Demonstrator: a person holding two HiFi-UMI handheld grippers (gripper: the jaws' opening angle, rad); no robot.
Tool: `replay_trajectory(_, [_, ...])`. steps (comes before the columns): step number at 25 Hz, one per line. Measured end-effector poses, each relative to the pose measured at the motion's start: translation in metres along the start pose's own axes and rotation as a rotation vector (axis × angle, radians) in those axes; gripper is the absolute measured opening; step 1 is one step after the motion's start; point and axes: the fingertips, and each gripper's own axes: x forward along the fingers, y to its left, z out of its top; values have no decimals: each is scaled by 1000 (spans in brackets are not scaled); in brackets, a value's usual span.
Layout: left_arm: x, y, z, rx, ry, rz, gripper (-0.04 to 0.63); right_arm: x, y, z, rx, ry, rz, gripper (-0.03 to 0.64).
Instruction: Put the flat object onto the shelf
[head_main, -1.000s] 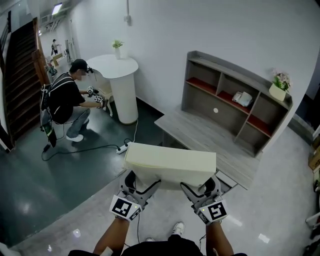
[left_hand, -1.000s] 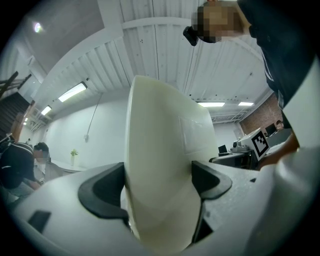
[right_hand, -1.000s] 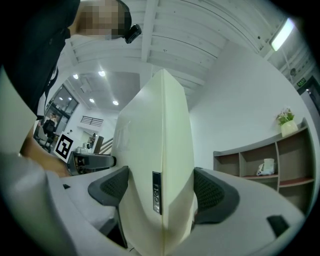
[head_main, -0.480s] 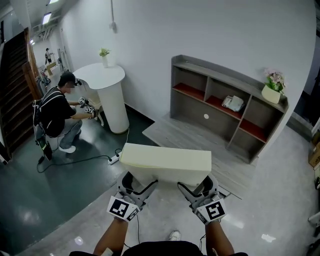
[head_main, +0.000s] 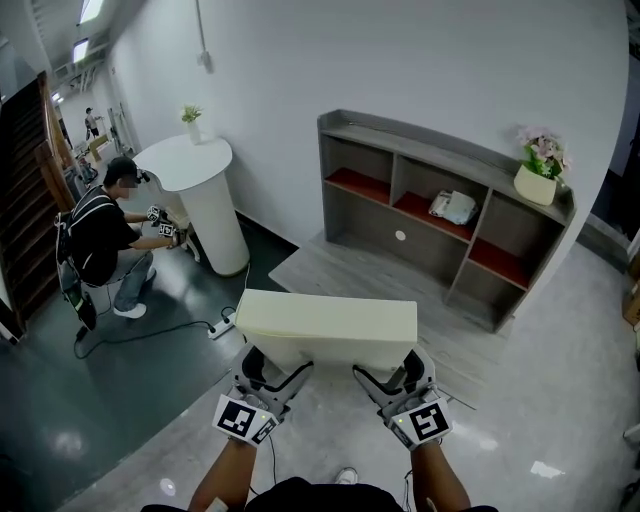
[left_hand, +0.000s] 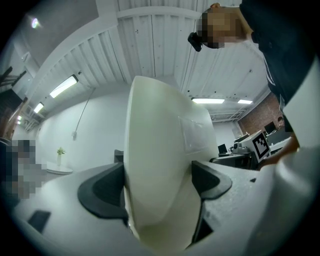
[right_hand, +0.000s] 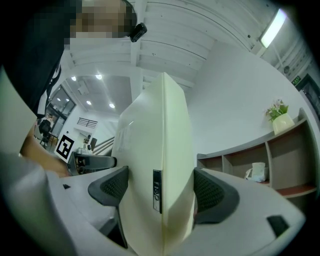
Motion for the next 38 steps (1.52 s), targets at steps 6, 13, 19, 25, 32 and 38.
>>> replay_trajectory(6, [37, -5, -4, -11, -4, -39, 417, 0, -33, -1, -3, -5, -35, 405])
replay_trajectory(13, [84, 10, -19, -24, -23, -86, 417, 21, -75, -6, -30, -19, -99, 405])
replay_trajectory(19, [134, 36, -30, -40, -39, -148, 417, 53, -110, -8, -57, -45, -158, 405])
replay_trajectory(25, [181, 72, -42, -59, -43, -222, 417, 93, -139, -10, -80, -68, -227, 405])
replay_trajectory(32, [221, 105, -51, -81, -55, -291, 417, 129, -161, -13, -96, -58, -303, 405])
replay_trajectory(38, [248, 118, -57, -105, -73, -357, 417, 143, -174, -15, -114, -43, -371, 405])
